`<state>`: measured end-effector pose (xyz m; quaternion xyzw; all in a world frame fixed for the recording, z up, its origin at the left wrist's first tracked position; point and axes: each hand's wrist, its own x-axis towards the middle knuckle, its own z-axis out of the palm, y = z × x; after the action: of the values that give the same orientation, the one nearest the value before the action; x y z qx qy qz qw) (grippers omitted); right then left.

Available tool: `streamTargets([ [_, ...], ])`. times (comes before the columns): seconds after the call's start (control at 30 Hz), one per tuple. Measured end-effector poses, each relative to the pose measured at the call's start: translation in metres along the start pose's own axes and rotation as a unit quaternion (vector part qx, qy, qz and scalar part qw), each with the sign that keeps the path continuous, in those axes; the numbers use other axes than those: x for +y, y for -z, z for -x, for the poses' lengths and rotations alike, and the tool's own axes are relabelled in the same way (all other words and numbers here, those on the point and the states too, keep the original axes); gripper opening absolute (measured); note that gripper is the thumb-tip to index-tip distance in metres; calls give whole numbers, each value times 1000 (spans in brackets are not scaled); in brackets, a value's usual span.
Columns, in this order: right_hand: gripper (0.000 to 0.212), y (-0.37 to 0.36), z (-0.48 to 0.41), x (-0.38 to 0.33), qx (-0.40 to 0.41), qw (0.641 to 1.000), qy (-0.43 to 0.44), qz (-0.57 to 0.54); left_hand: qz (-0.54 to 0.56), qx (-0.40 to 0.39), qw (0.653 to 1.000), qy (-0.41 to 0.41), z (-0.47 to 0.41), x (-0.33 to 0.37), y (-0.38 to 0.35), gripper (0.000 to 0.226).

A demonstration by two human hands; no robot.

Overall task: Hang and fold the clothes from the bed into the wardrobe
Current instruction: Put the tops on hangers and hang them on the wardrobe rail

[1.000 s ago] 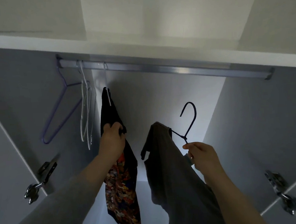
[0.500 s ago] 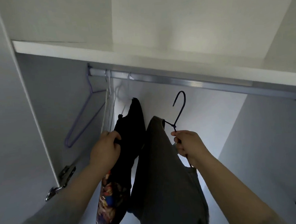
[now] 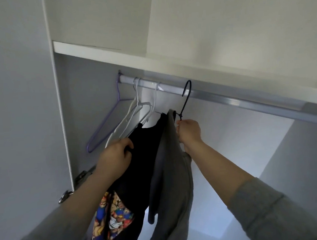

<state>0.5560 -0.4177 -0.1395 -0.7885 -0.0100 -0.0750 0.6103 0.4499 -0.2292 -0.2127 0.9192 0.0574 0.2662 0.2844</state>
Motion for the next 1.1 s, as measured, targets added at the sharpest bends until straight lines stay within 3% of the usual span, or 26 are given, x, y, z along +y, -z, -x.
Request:
streamTargets([
  [0.2,44,-10,-34,-16,4,996,29,90,10,2,1000,-20,1,4,6,24],
  [0.47,38,-17,-55,-30,7,986,28,161,22,-14,1000,2,5,10,1,23],
  [0.7,40,-30,-72,-29,39,993,-1,115,24,-7,1000,-14,5,11,2,23],
  [1.1,34,-30,-63,15,-40,984,-43,166,27,-8,1000,-10,7,13,6,23],
])
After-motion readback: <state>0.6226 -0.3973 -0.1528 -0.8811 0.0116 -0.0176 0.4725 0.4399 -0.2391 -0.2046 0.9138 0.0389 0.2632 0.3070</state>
